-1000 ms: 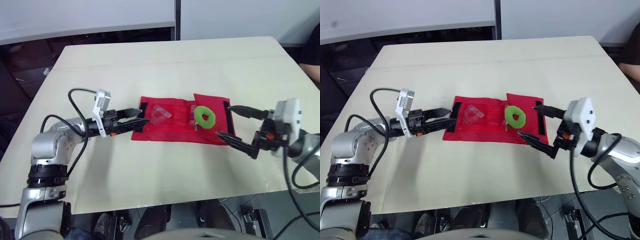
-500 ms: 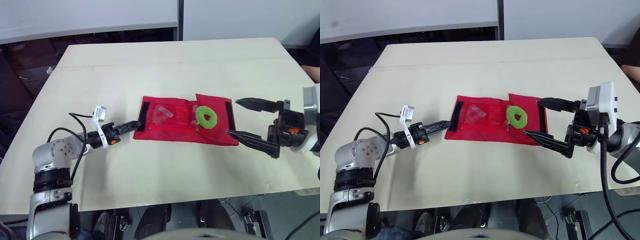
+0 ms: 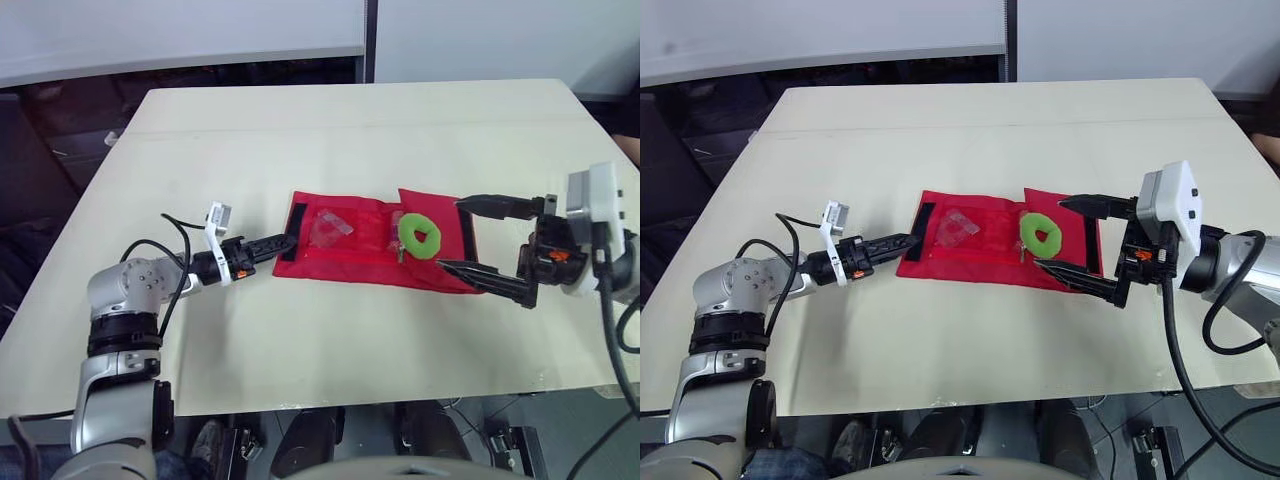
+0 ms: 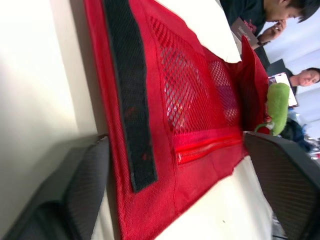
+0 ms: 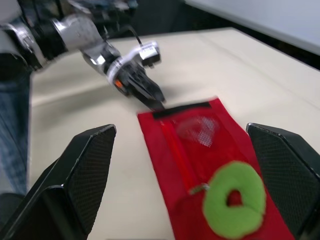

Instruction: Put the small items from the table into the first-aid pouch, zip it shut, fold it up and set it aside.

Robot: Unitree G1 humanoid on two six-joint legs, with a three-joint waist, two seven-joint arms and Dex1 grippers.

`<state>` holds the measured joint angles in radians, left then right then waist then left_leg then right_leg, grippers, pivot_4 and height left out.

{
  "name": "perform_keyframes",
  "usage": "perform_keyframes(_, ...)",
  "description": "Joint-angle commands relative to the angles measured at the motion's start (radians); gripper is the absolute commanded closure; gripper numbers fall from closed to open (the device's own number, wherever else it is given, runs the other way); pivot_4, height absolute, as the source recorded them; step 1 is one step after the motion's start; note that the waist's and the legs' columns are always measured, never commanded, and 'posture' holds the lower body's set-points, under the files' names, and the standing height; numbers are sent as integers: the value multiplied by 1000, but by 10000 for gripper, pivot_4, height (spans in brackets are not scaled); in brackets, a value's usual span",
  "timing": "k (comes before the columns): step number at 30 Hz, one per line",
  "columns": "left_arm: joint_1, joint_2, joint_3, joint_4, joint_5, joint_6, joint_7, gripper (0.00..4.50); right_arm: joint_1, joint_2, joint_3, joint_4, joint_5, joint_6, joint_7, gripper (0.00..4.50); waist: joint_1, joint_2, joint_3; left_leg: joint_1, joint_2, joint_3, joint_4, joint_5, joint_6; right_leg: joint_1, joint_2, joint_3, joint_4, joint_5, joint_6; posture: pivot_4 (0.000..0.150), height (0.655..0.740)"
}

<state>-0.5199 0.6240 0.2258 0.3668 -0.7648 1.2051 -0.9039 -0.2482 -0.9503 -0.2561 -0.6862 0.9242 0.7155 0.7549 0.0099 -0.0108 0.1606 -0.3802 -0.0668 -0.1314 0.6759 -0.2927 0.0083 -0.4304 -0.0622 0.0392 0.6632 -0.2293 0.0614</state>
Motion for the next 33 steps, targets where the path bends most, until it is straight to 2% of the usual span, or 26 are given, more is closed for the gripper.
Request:
perform_keyframes(1, 31, 16, -27, -29, -40, 72, -65, 16143, -31, -12, 19, -5, -60, -22, -14, 0, -1, 0, 0, 0, 0, 0, 0, 0, 0, 0, 0, 0, 0, 0, 0, 1500, 7368)
perform_keyframes(4, 46, 31, -20, -56, -57, 92, -93, 25117, -51, -1, 45, -3, -88, -24, -19, 0, -5, 0, 0, -1, 0, 0, 0, 0, 0, -1, 0, 0, 0, 0, 0, 1500, 7368)
perform_keyframes(5, 51, 37, -16, -57, -54, 88, -95, 30604, -58, 7, 57, -2, -91, -24, -19, 0, -7, 0, 0, -1, 1, 0, 0, 0, 0, -1, 0, 0, 0, 0, 0, 1500, 7368)
perform_keyframes(7, 58, 47, -2, -52, -48, 84, -97, 36635, -64, 16, 69, -3, -97, -23, -19, 0, -10, -1, 0, -1, 1, -1, 0, 0, 0, -1, 0, -1, 0, 0, 0, 1500, 7368)
perform_keyframes(8, 61, 53, 3, -52, -48, 85, -101, 42149, -65, 18, 72, -3, -100, -23, -17, 0, -11, -1, 0, -1, 1, -1, 0, 0, 0, -1, 0, -1, 0, 0, 0, 1500, 7368)
perform_keyframes(9, 66, 63, 7, -55, -52, 88, -108, 44506, -68, 21, 75, -2, -102, -23, -15, 0, -13, -1, 0, -1, 1, -1, 0, 0, 0, -1, 0, -1, 0, 0, 0, 1500, 7368)
perform_keyframes(18, 147, 191, 8, -98, -80, 81, -226, 44506, -103, 92, 105, 25, -90, -21, -32, 0, -27, -1, 1, -1, 2, 0, -1, 0, 0, -2, 0, 1, 0, 0, 0, 1500, 7368)
perform_keyframes(21, 144, 222, 3, -91, -77, 69, -260, 44506, -106, 148, 150, 75, -145, -43, -48, 0, -24, -1, 1, -1, 1, 0, -2, 0, 0, -2, 0, 0, 0, 0, 0, 1500, 7368)
perform_keyframes(24, 115, 235, -2, -69, -61, 54, -264, 45000, -114, 215, 206, 162, -211, -94, -43, 8348, -23, -1, 1, -1, 1, 0, -1, 0, 0, -2, 0, 0, 0, 0, 0, 1500, 7368)
perform_keyframes(31, 83, 260, -18, -95, -56, 50, -279, 45000, -170, 347, 346, 329, -404, -206, -43, 42564, -28, -1, 1, -1, 1, 0, -2, 0, -1, -4, 0, 0, 0, 0, 0, 1500, 7368)
perform_keyframes(33, 81, 278, -24, -95, -45, 27, -299, 45000, -175, 357, 396, 388, -477, -242, -29, 43978, -28, -1, 1, -1, 1, 0, -2, 0, -1, -4, 0, 1, 0, 0, 0, 1500, 7368)
